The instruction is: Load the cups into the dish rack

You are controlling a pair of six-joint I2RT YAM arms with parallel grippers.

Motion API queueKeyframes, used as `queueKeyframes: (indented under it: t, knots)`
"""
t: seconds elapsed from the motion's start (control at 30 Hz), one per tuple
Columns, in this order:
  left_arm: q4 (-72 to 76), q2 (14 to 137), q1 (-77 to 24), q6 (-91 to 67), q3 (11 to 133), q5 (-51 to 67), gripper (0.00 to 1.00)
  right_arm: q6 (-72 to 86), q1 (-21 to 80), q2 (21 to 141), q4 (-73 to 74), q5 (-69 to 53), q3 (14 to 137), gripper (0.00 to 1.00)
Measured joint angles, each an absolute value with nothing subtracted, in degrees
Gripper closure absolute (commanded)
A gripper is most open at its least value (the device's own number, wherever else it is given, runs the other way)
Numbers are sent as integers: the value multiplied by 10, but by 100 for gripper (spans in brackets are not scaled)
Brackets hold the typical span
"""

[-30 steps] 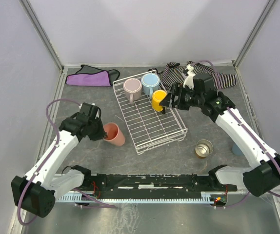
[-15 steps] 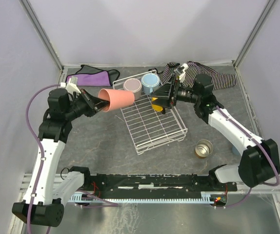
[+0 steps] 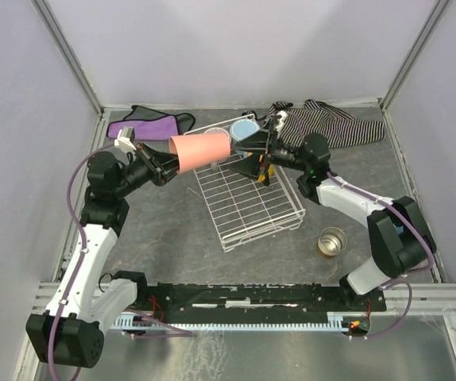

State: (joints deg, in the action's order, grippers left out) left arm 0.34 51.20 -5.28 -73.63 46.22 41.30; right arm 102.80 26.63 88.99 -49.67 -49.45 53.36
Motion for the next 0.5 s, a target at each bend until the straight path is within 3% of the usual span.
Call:
queueKeyframes:
  t: [0.5]
  knots:
    - [41,525,-54,-778,449,426,97,1092,308,944,-587,-463,575,0]
